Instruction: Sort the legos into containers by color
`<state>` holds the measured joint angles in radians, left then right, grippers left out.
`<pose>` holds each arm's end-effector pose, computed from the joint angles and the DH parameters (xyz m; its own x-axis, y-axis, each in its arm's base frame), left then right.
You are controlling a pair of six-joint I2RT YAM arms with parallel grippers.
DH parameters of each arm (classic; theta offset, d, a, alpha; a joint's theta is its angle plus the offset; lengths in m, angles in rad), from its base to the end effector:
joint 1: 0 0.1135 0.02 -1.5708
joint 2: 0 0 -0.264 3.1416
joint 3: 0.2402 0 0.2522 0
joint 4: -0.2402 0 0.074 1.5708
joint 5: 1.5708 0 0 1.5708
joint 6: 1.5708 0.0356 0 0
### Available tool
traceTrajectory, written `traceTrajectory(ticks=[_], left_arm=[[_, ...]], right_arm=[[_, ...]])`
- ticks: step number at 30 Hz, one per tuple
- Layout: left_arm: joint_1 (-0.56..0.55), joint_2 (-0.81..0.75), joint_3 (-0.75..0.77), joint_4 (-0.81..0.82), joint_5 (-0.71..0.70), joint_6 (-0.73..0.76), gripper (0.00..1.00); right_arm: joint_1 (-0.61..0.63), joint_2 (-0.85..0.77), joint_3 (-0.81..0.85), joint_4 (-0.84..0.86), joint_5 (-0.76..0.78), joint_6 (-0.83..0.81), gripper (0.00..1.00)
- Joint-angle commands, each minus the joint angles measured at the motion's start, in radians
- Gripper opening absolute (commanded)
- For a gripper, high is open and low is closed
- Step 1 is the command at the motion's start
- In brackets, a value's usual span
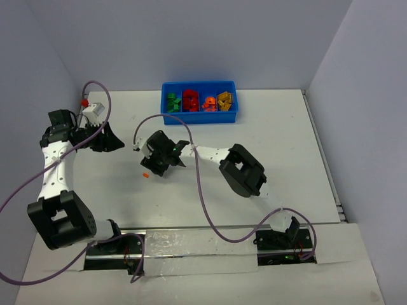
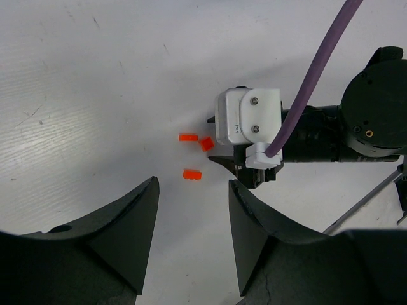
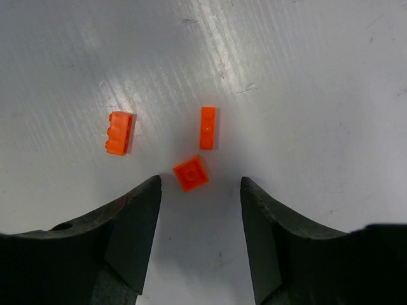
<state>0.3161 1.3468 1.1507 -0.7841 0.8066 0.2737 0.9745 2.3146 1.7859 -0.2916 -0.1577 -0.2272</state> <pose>0.2629 0.0590 0.3001 -0.7149 -0.0370 -0.6982 0.3742 0.8233 -0.4268 0.2846 0.4292 0.1562 -0.2026 -0.6945 -0.6903 -0.9473 0.3177 -0.0417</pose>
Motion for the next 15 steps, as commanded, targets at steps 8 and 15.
traceTrajectory(ticks=[8, 15], left_arm=[[0.003, 0.013, 0.021, -0.002, 0.009, 0.027, 0.57], [0.005, 0.030, 0.029, -0.029, -0.007, 0.065, 0.57]], right_arm=[[-0.002, 0.017, -0.009, 0.069, 0.026, 0.004, 0.49], [-0.002, 0.002, -0.029, 0.085, 0.024, 0.001, 0.37]])
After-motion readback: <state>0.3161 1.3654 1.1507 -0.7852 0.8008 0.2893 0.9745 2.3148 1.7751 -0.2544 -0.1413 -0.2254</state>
